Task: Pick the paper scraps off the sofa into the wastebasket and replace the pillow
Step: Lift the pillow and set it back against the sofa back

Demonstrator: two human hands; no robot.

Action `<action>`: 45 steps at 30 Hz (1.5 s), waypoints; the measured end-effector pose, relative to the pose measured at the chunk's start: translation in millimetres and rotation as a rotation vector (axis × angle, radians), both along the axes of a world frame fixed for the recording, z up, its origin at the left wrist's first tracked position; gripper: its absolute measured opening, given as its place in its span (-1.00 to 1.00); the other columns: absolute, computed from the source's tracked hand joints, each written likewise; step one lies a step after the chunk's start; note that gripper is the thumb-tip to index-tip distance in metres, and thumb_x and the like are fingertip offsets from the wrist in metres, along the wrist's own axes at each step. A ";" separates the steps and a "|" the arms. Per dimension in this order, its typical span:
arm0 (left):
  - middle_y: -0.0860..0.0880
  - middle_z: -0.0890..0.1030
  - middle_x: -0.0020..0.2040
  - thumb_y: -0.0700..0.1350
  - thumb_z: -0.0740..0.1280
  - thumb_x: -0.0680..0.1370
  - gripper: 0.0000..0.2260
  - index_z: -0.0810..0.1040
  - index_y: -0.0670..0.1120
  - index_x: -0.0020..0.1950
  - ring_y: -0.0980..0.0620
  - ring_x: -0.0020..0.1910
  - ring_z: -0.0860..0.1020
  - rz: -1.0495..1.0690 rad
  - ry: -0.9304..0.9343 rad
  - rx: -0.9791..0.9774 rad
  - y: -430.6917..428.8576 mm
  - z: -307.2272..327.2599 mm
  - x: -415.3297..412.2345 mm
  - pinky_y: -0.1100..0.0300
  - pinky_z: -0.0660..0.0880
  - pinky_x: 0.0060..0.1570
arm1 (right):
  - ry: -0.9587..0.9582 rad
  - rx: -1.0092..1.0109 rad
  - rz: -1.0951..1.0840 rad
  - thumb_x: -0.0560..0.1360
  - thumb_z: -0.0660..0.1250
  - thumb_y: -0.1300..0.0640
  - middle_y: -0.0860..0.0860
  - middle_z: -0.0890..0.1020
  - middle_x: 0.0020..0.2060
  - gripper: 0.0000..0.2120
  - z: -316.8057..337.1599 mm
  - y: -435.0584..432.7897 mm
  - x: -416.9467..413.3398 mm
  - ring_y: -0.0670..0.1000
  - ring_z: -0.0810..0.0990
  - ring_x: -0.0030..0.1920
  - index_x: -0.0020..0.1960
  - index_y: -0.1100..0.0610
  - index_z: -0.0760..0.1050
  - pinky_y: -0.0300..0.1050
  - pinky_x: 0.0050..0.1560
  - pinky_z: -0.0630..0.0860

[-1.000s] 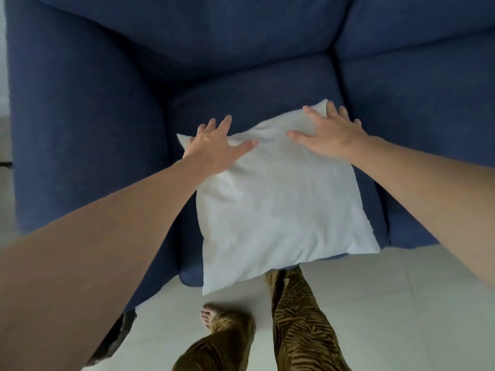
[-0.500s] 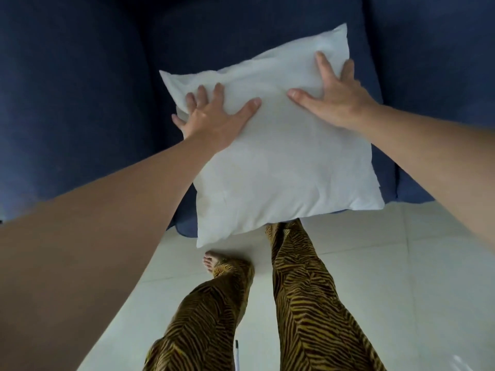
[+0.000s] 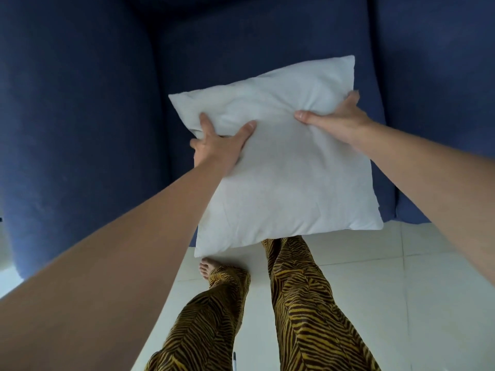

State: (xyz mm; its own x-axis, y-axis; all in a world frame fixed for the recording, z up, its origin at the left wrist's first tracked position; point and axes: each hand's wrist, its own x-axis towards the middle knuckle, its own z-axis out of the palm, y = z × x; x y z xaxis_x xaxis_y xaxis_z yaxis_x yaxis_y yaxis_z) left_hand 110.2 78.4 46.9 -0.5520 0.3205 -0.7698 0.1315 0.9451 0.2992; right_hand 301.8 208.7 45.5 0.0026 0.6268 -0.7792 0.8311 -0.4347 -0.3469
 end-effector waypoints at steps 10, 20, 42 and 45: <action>-0.02 0.50 0.25 0.37 0.52 0.18 -0.02 0.22 -0.02 0.44 -0.12 0.14 0.54 0.343 -0.055 0.135 13.9 10.1 -13.7 -0.03 0.53 0.05 | 0.139 0.063 -0.096 0.25 0.61 -0.25 -0.05 0.50 0.23 -0.07 18.3 8.9 -6.9 0.02 0.52 0.18 0.39 0.10 0.21 -0.04 0.16 0.49; 0.10 0.38 0.29 0.24 0.58 0.27 -0.04 0.16 0.02 0.51 0.13 0.24 0.43 0.238 0.245 0.737 95.6 78.5 -47.0 0.18 0.46 0.14 | 0.448 0.602 -0.107 0.31 0.60 -0.14 -0.19 0.48 0.31 -0.12 84.7 81.8 -60.8 -0.16 0.52 0.27 0.46 -0.01 0.20 -0.17 0.28 0.47; 0.07 0.29 0.23 0.36 0.57 0.16 0.01 0.18 0.02 0.44 0.14 0.26 0.36 0.201 0.338 0.857 232.6 40.5 -144.1 0.23 0.33 0.24 | 0.649 0.770 -0.106 0.19 0.67 -0.15 -0.10 0.43 0.37 0.02 32.0 219.0 -138.5 -0.12 0.42 0.38 0.47 0.07 0.19 -0.18 0.40 0.35; 0.08 0.29 0.24 0.35 0.57 0.16 0.01 0.18 0.03 0.44 0.15 0.27 0.35 0.208 0.335 0.856 232.6 40.5 -143.2 0.26 0.31 0.22 | 0.647 0.765 -0.105 0.19 0.67 -0.15 -0.11 0.43 0.37 0.02 30.8 220.4 -138.3 -0.13 0.42 0.38 0.47 0.06 0.20 -0.20 0.40 0.34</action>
